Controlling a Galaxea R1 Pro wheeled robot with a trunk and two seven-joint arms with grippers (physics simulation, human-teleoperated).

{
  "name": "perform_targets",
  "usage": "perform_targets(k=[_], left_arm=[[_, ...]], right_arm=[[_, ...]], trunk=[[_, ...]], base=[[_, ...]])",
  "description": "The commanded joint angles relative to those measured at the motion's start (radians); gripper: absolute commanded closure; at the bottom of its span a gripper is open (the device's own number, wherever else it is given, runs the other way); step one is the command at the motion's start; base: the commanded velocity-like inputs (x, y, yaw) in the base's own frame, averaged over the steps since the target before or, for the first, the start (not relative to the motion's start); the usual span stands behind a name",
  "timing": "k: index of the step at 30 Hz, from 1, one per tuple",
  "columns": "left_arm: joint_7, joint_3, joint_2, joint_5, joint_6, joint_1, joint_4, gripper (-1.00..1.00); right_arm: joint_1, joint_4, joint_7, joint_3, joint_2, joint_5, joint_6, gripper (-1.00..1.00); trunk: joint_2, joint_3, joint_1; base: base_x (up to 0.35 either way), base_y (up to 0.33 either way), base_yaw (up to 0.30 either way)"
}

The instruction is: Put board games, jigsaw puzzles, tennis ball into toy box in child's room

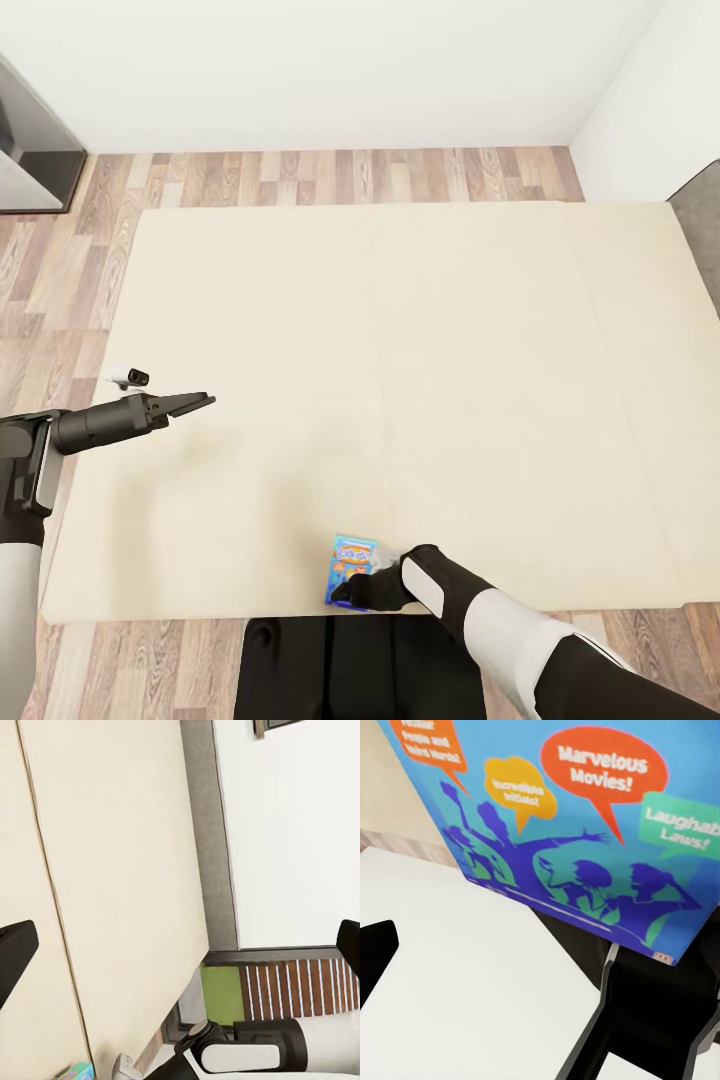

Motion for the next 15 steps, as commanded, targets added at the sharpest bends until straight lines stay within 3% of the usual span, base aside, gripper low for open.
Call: perform_targets(k=[1,15], left_arm=[[-0.004,0.000,0.000,-0.001,0.011,0.000,0.000,-1.00],[-0.004,0.000,0.000,-0.001,0.011,0.000,0.000,-1.00]], right_arm=[[-0.001,0.001,0.004,0.002,0.000,0.003,0.002,-1.00],[-0.001,0.001,0.004,0.002,0.000,0.003,0.002,-1.00]], trunk=[[-0.002,-0.001,0.001],[-0.002,-0.001,0.001]], base=[[0.000,0.011,0.000],[-0.016,0.030,0.000]])
